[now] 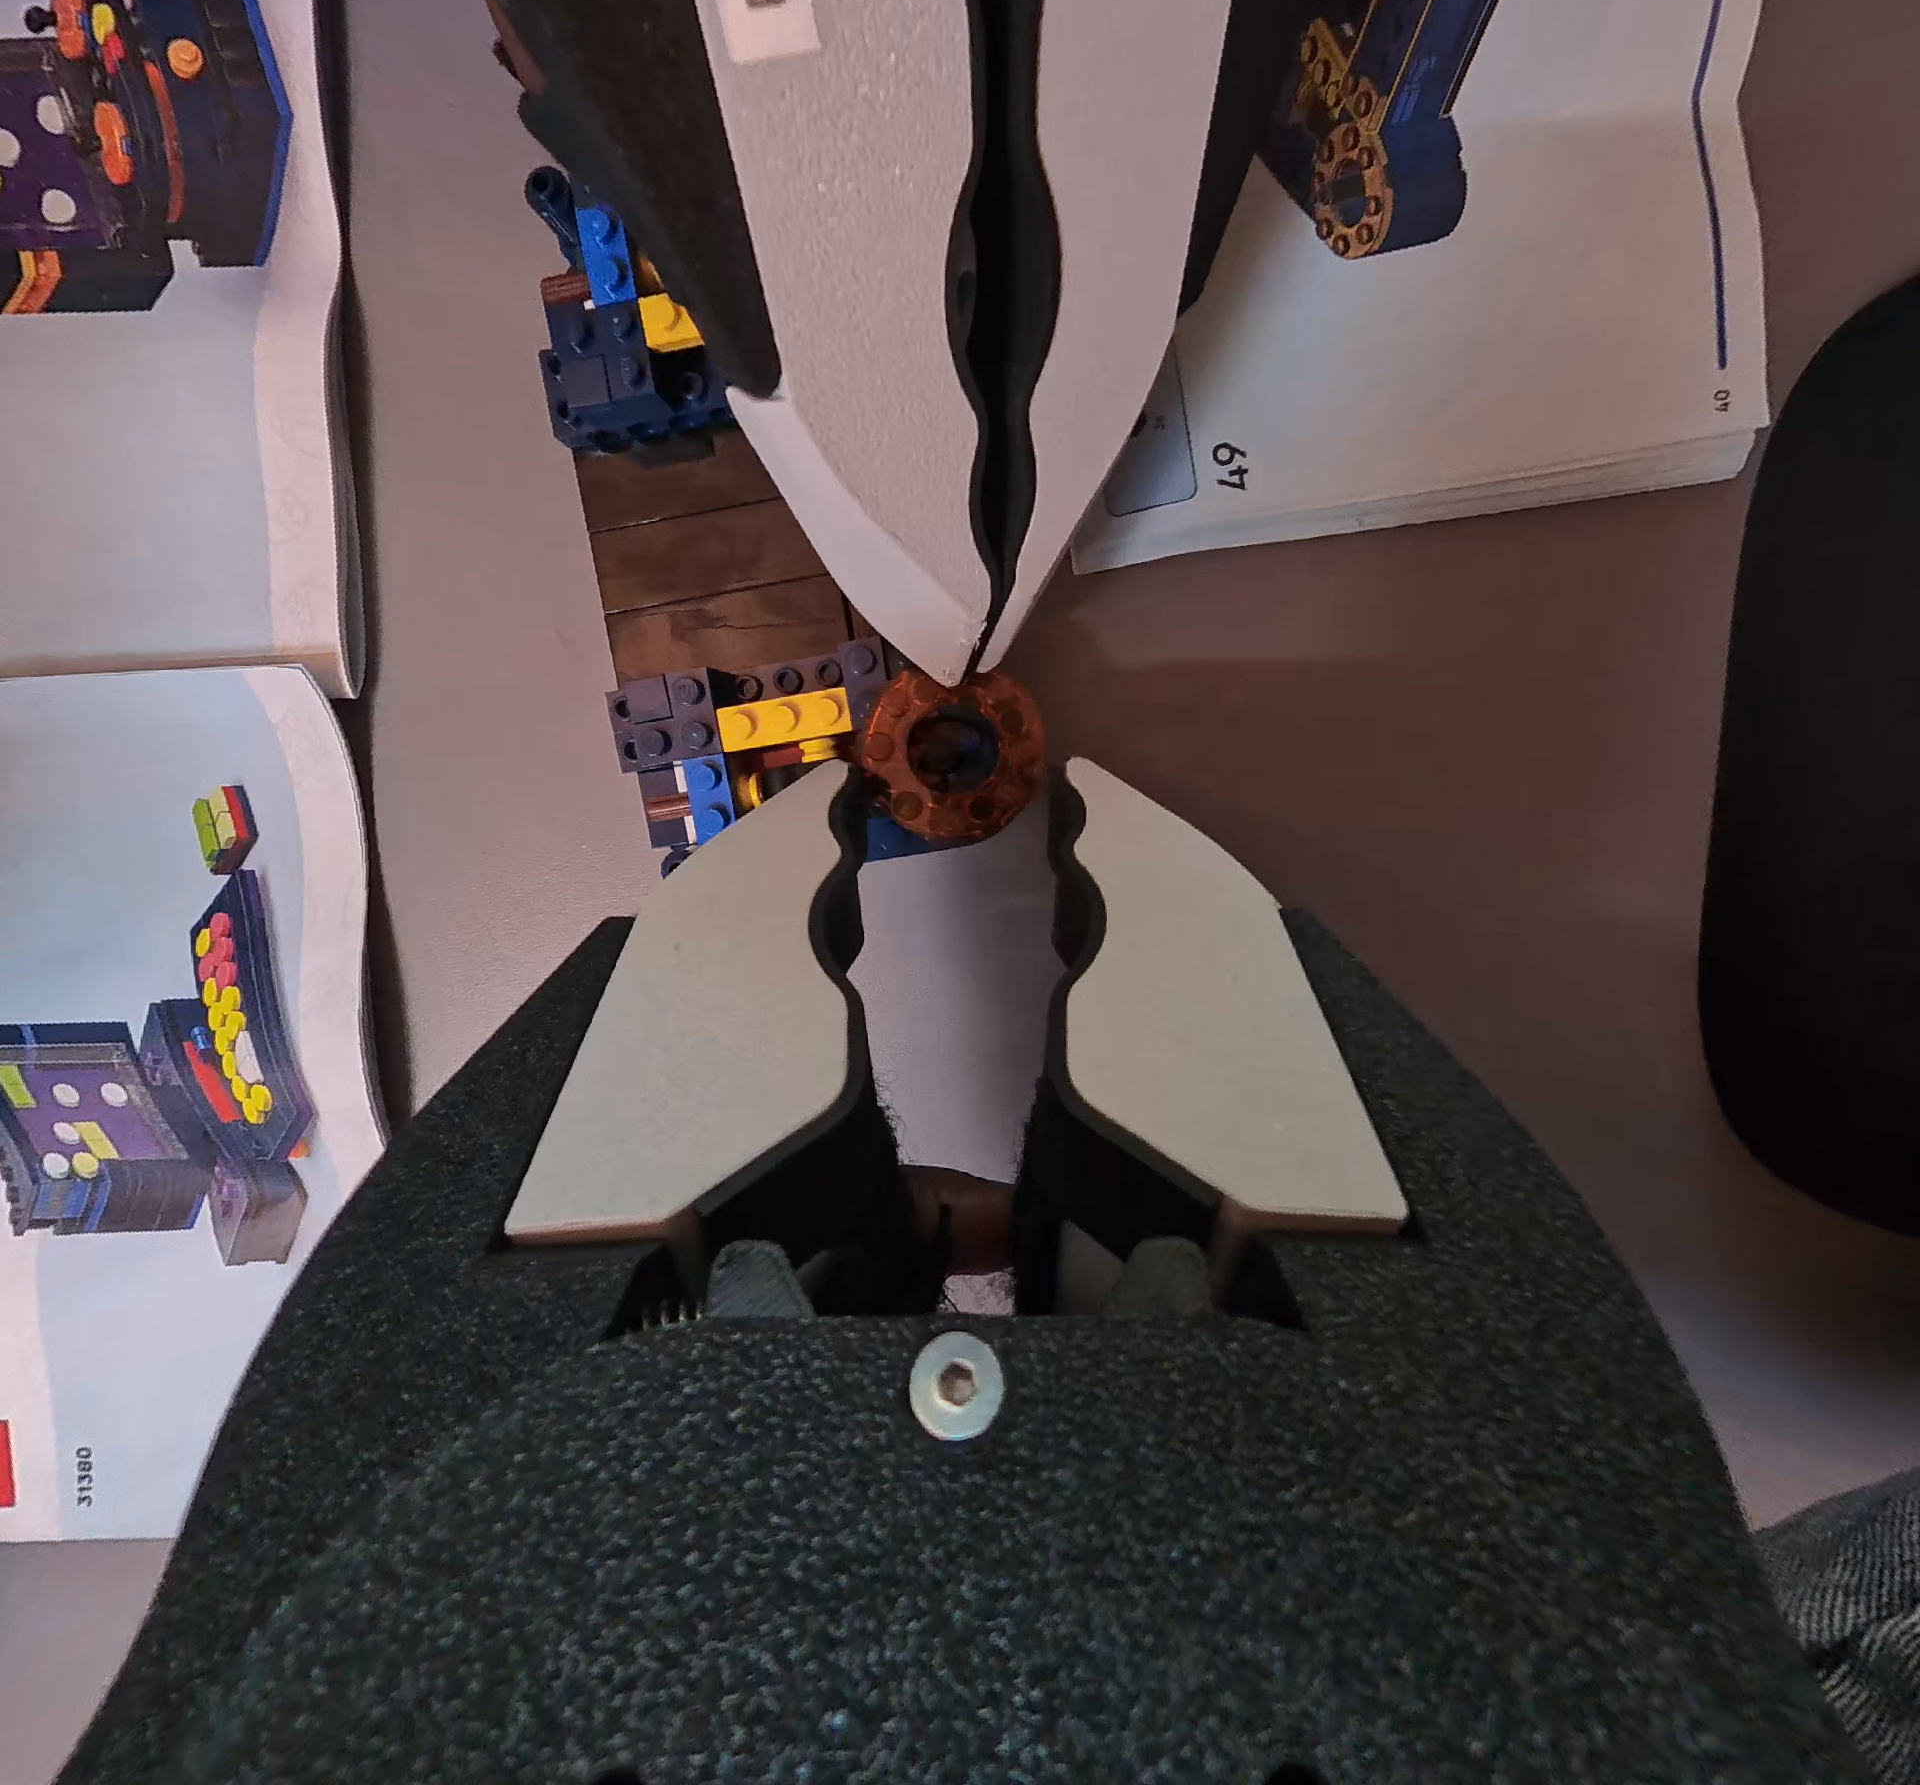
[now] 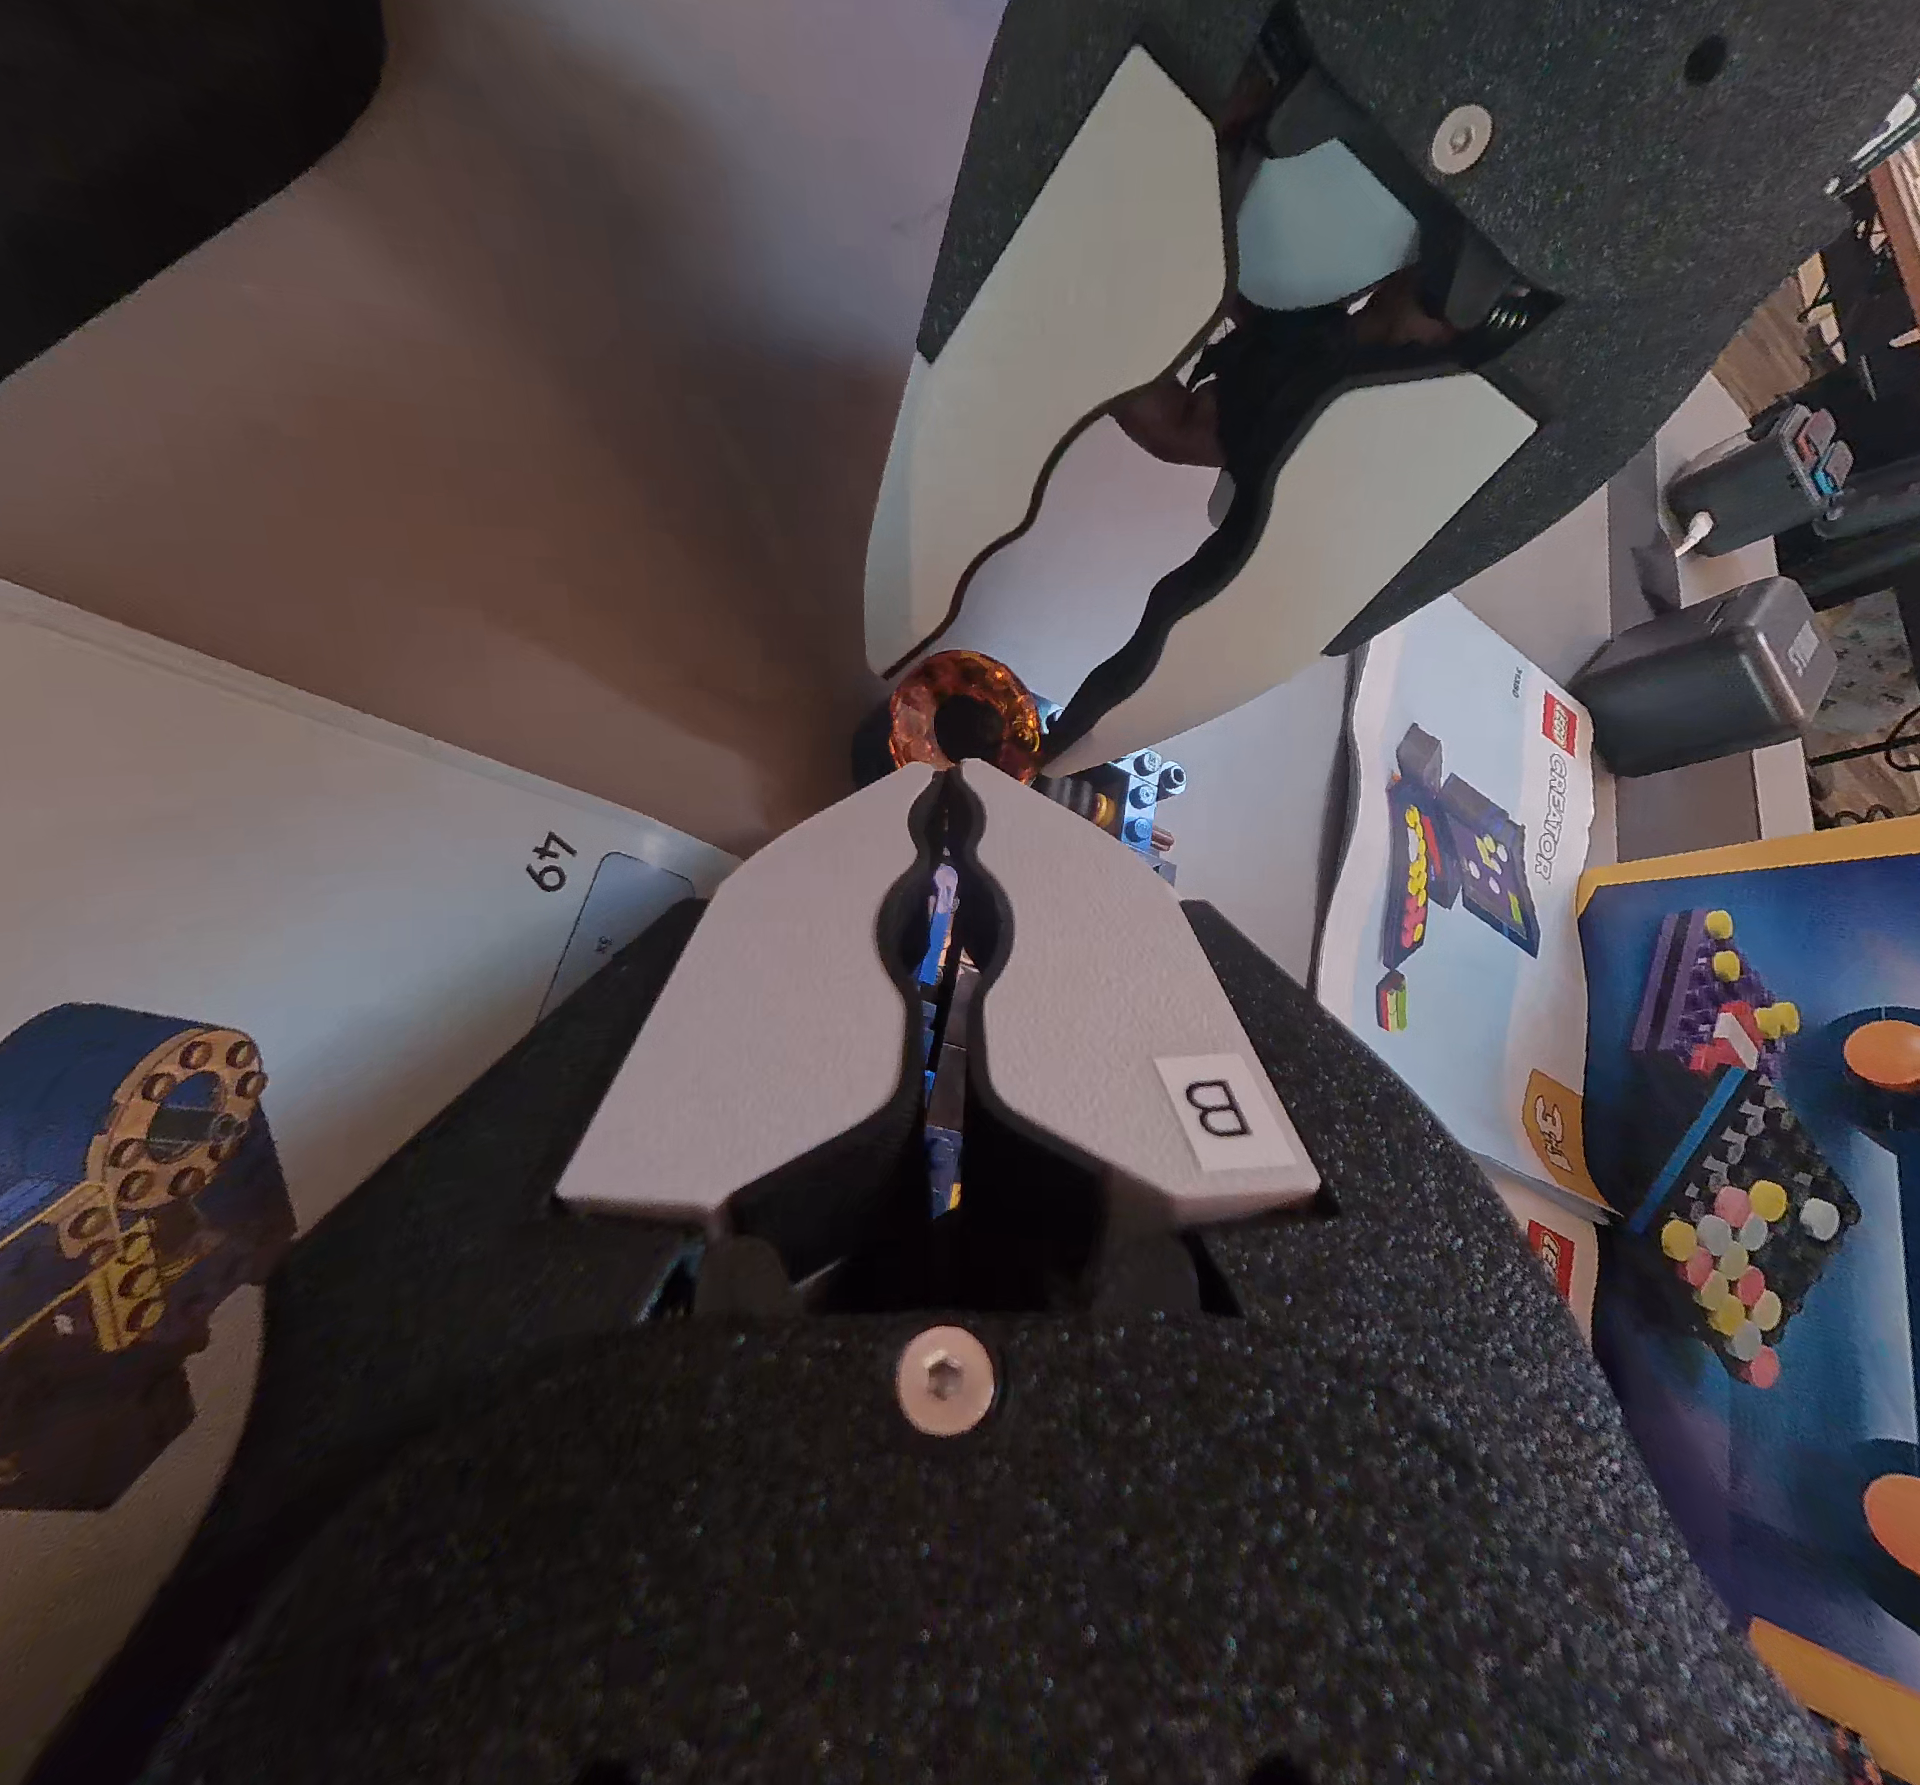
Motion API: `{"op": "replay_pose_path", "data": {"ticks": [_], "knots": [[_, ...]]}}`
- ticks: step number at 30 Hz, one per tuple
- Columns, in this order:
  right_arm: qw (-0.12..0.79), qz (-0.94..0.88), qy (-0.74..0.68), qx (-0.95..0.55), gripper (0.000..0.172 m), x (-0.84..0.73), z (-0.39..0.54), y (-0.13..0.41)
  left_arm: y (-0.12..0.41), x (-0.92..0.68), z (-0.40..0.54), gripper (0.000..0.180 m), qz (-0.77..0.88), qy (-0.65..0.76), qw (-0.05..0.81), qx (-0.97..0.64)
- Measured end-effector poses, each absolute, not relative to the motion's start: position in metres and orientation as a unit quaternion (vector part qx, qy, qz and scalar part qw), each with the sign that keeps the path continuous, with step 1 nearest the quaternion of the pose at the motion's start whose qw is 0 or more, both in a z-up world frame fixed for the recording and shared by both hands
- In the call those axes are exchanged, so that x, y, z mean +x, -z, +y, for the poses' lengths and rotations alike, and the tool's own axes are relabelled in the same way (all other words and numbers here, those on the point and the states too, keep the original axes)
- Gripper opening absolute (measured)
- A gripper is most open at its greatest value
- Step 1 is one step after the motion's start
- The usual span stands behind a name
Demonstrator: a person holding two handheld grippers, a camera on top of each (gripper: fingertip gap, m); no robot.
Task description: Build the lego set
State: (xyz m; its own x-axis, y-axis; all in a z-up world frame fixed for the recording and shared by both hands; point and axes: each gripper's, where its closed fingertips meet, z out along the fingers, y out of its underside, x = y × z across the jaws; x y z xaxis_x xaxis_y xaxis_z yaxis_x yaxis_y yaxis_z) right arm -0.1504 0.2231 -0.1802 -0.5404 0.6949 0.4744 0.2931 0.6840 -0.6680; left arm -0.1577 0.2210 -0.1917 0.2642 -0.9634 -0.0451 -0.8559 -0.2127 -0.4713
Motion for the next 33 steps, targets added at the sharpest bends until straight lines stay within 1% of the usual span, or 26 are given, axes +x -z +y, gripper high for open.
{"op": "replay_pose_path", "data": {"ticks": [6,11,16,21,24,31,32,33], "knots": [[0.378,-0.835,-0.267,-0.297,0.000,-0.150,0.224,0.180,0.180,-0.154,0.220,0.038,0.574,0.156,0.229,-0.770],[0.379,-0.835,-0.265,-0.297,0.000,-0.151,0.224,0.180,0.180,-0.158,0.223,0.034,0.567,0.143,0.235,-0.776],[0.379,-0.835,-0.265,-0.298,0.000,-0.151,0.225,0.180,0.178,-0.154,0.228,0.025,0.568,0.137,0.246,-0.773],[0.379,-0.836,-0.266,-0.297,0.000,-0.151,0.224,0.180,0.182,-0.154,0.227,0.025,0.569,0.138,0.237,-0.776],[0.379,-0.836,-0.265,-0.296,0.000,-0.151,0.224,0.180,0.182,-0.153,0.226,0.021,0.568,0.144,0.236,-0.775],[0.379,-0.836,-0.264,-0.297,0.000,-0.151,0.224,0.180,0.183,-0.151,0.226,0.022,0.546,0.170,0.232,-0.787],[0.379,-0.836,-0.264,-0.297,0.000,-0.151,0.225,0.180,0.185,-0.153,0.229,0.016,0.540,0.164,0.234,-0.792],[0.378,-0.836,-0.264,-0.298,0.000,-0.151,0.225,0.180,0.185,-0.153,0.231,0.015,0.539,0.163,0.238,-0.791]]}}
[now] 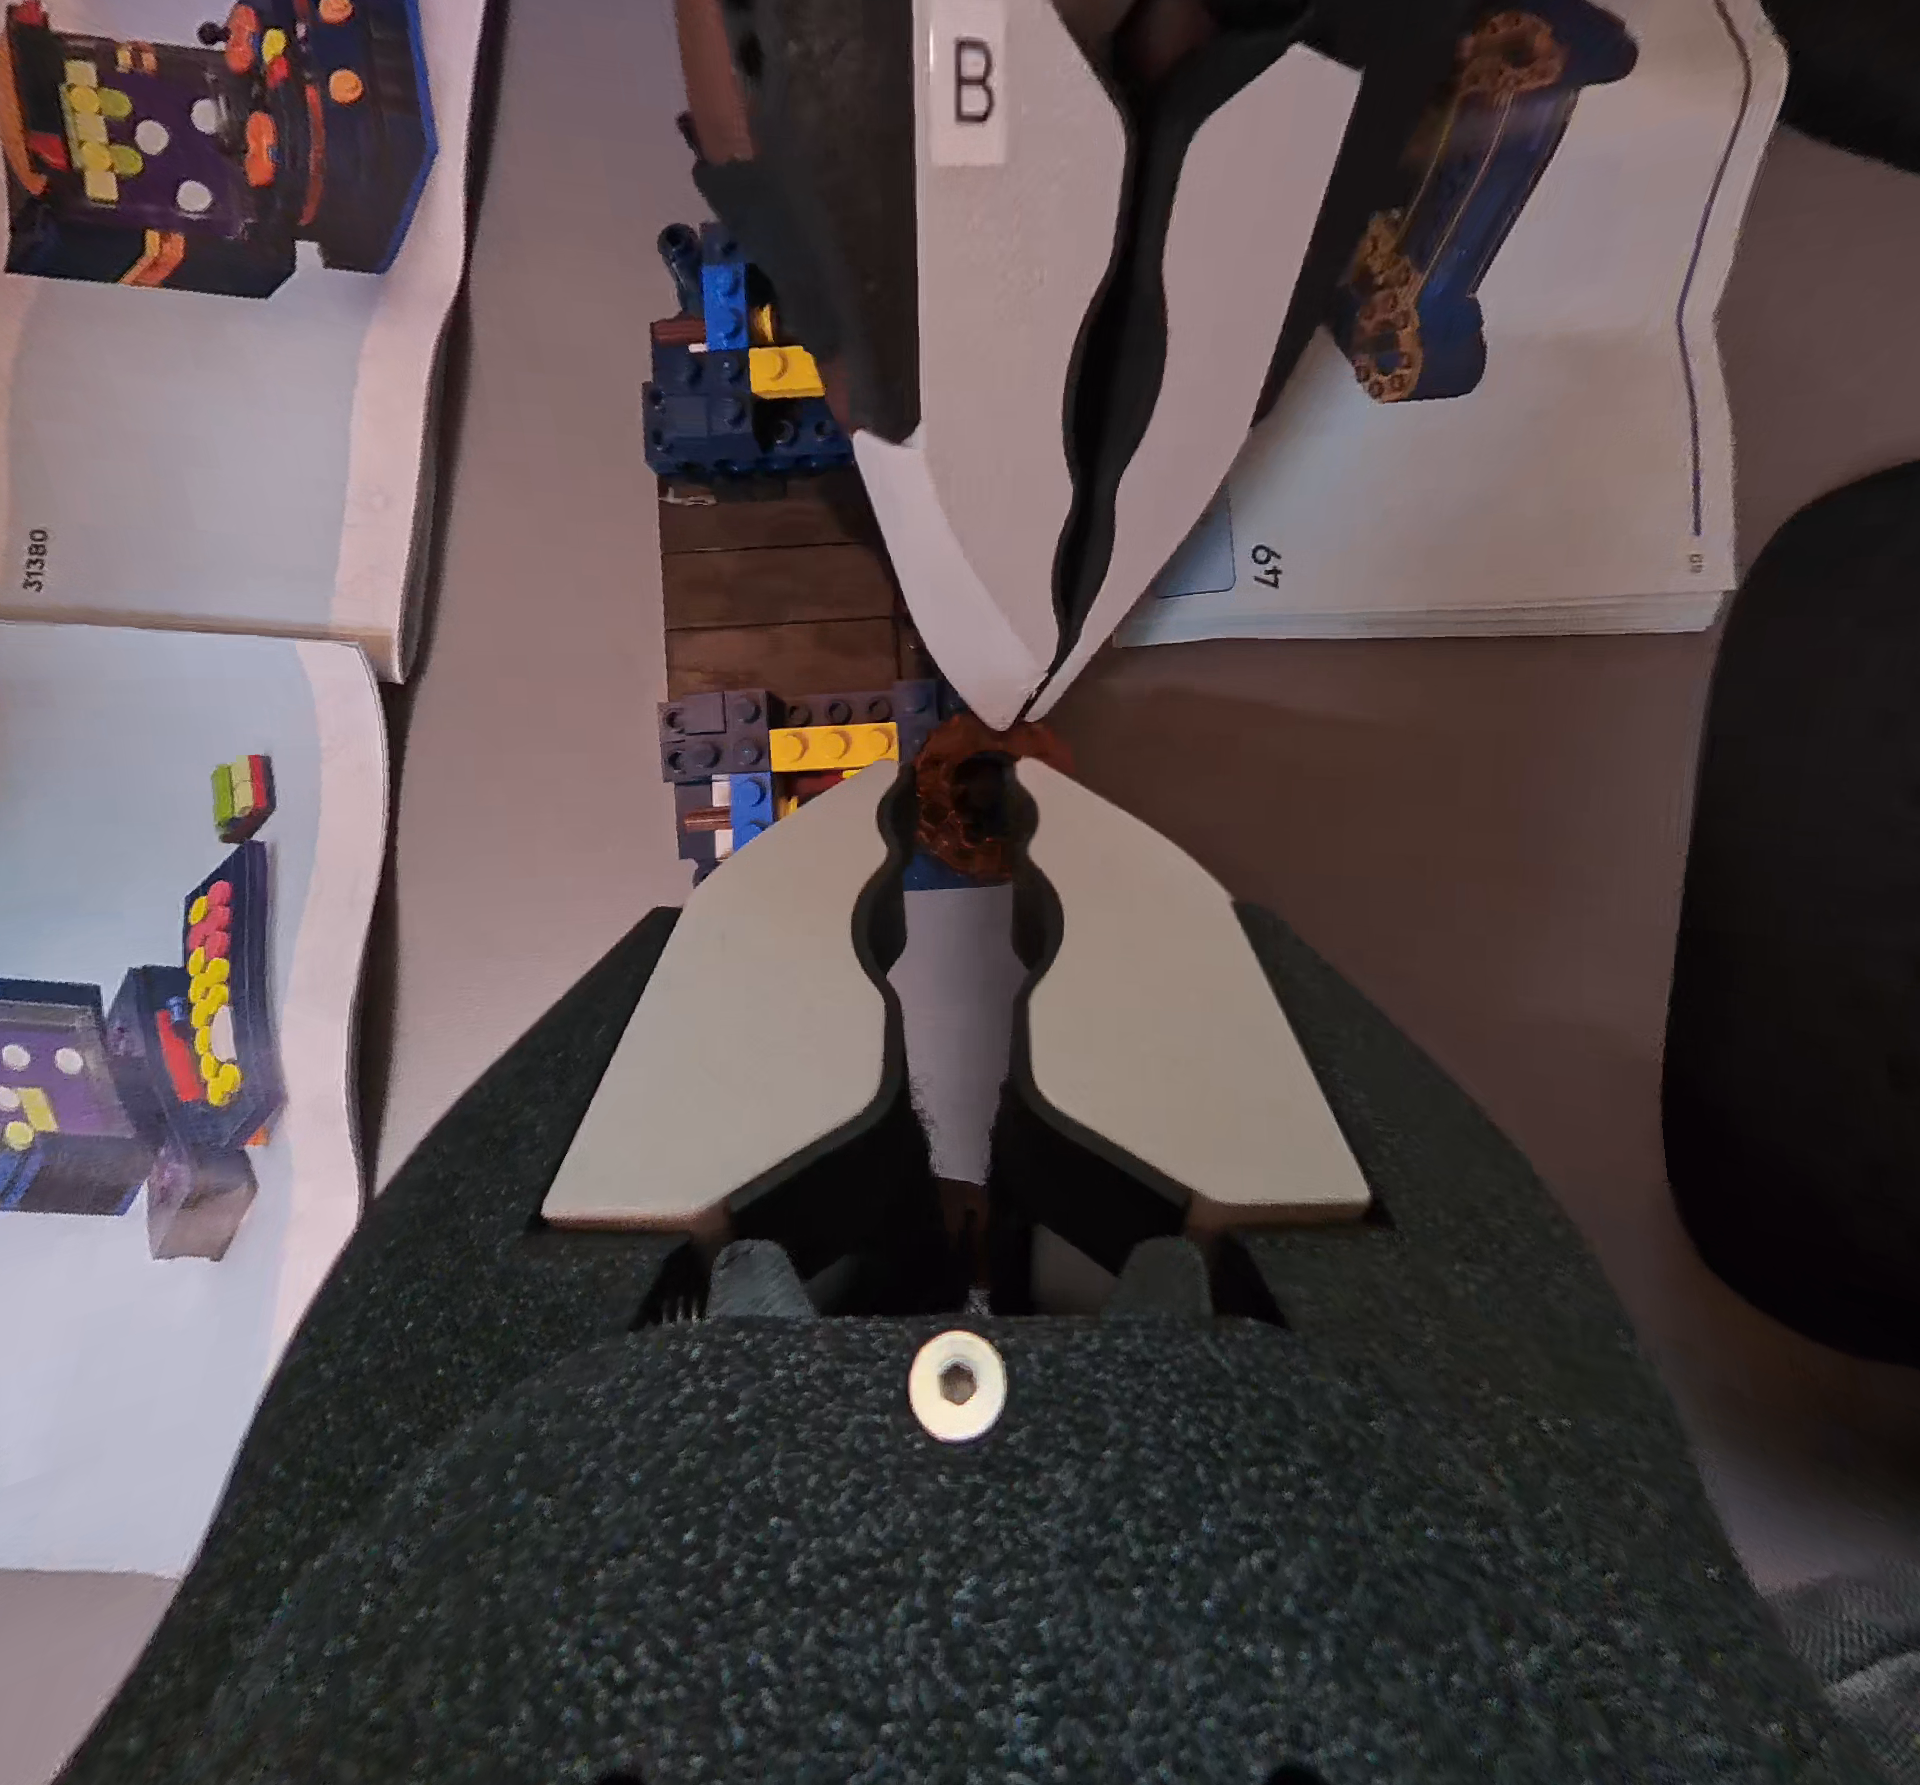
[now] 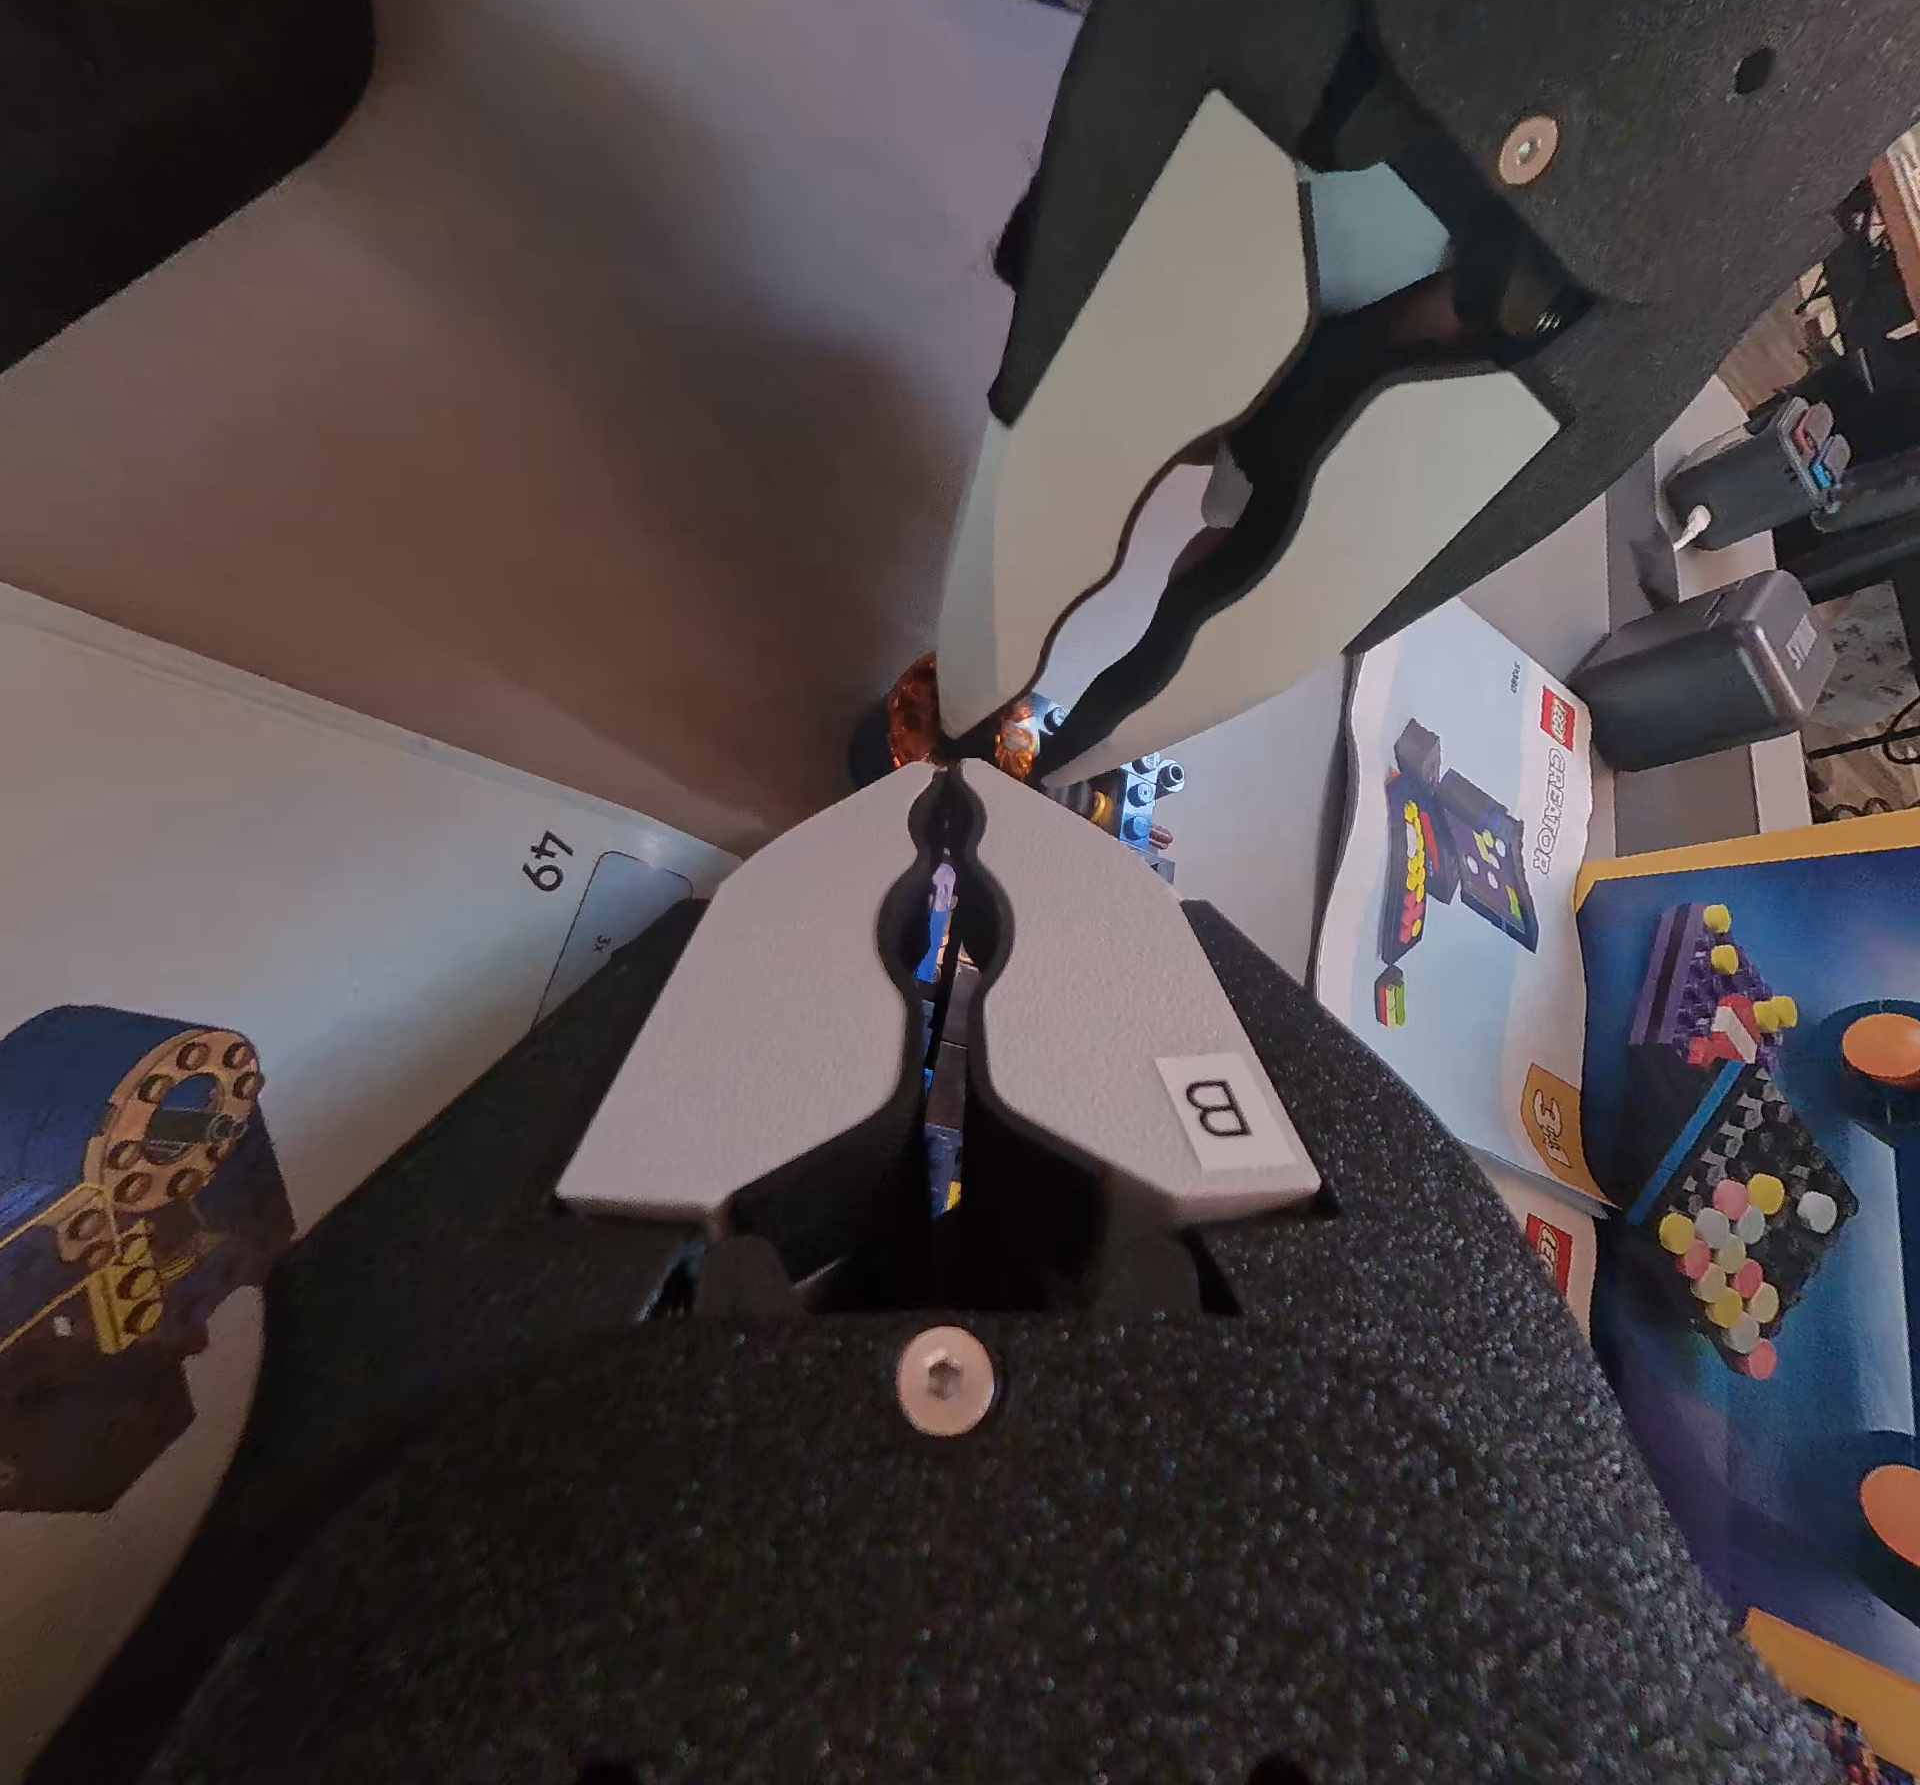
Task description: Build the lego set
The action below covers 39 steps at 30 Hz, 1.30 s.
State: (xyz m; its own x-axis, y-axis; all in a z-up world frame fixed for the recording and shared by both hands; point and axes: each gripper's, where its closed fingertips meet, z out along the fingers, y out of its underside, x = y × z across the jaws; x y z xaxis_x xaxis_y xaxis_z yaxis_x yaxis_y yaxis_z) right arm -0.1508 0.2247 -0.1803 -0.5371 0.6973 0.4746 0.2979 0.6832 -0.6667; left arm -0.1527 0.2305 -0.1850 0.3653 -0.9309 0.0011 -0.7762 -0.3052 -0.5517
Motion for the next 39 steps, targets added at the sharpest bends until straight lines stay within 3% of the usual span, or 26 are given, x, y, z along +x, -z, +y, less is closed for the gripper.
{"op": "replay_pose_path", "data": {"ticks": [14,27,33,39], "knots": [[0.369,-0.848,-0.224,-0.307,0.000,-0.150,0.230,0.188,0.190,-0.153,0.229,0.015,0.527,0.149,0.250,-0.798],[0.375,-0.806,-0.291,-0.354,0.004,-0.145,0.242,0.166,0.184,-0.158,0.234,0.023,0.533,0.136,0.257,-0.795],[0.351,-0.796,-0.317,-0.377,0.011,-0.143,0.241,0.167,0.155,-0.161,0.241,0.038,0.500,0.140,0.345,-0.782],[0.355,-0.793,-0.321,-0.377,0.010,-0.147,0.240,0.171,0.157,-0.160,0.228,0.027,0.478,0.116,0.396,-0.775]]}}
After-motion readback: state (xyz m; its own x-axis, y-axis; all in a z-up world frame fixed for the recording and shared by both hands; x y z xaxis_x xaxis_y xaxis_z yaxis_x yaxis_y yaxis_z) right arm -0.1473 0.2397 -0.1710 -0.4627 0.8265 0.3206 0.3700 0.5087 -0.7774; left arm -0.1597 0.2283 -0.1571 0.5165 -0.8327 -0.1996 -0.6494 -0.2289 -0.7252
